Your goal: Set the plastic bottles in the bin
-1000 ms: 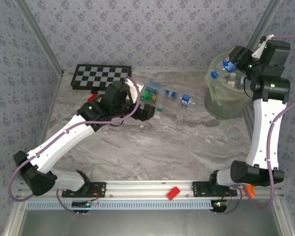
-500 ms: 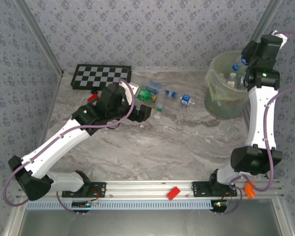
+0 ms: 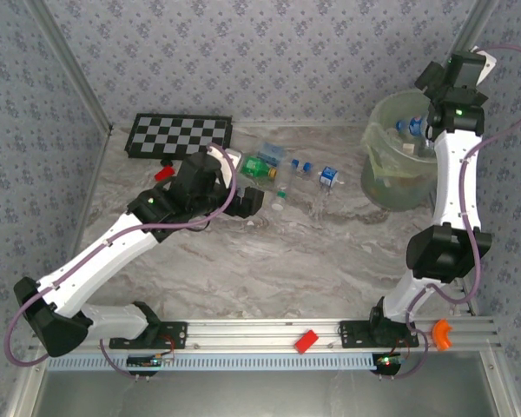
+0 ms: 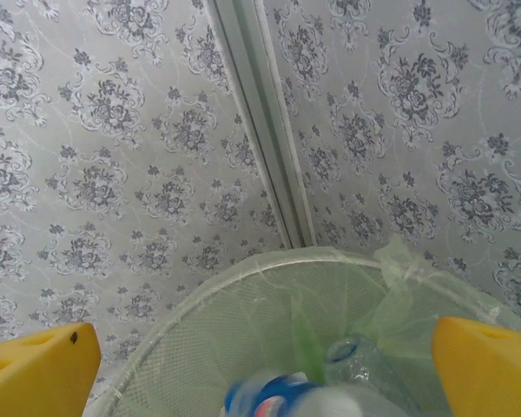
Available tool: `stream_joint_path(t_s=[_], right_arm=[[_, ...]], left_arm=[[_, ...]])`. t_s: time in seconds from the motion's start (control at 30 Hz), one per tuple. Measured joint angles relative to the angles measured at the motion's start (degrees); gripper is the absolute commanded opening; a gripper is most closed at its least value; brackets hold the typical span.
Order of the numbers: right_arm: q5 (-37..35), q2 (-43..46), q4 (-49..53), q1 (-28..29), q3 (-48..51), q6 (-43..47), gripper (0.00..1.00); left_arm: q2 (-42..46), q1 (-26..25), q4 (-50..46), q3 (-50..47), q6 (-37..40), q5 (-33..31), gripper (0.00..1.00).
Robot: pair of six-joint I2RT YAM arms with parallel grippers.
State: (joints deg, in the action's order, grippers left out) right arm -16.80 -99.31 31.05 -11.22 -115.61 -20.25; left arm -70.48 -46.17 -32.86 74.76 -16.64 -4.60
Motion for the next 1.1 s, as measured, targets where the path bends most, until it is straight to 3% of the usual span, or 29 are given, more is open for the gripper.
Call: stream_joint_path(t_s=[0.33,0.67,0.8,1.1], right_arm=[[0.1,2.6,0.8,0.0,0.9,0.4,1.0],[1.8,13.0,1.1,3.1,7.9,0.3,1.0],[2.9,19.1,1.6,5.9,13.7,0.2,1.0],[4.1,30.1,2.6,17.1,25.0,0.2,1.0]], left_arm=[[0.0,0.4,0.0,-0.1,-0.7,-0.2,1.0],[-1.0,3.8,-0.4,-0.1,-3.5,-1.4,1.0],[-3.6,7.7,-0.7,-0.2,-6.2,-1.4,1.0],[-13.2,13.7,-2.2,0.6,-15.5,-1.7,0.84]])
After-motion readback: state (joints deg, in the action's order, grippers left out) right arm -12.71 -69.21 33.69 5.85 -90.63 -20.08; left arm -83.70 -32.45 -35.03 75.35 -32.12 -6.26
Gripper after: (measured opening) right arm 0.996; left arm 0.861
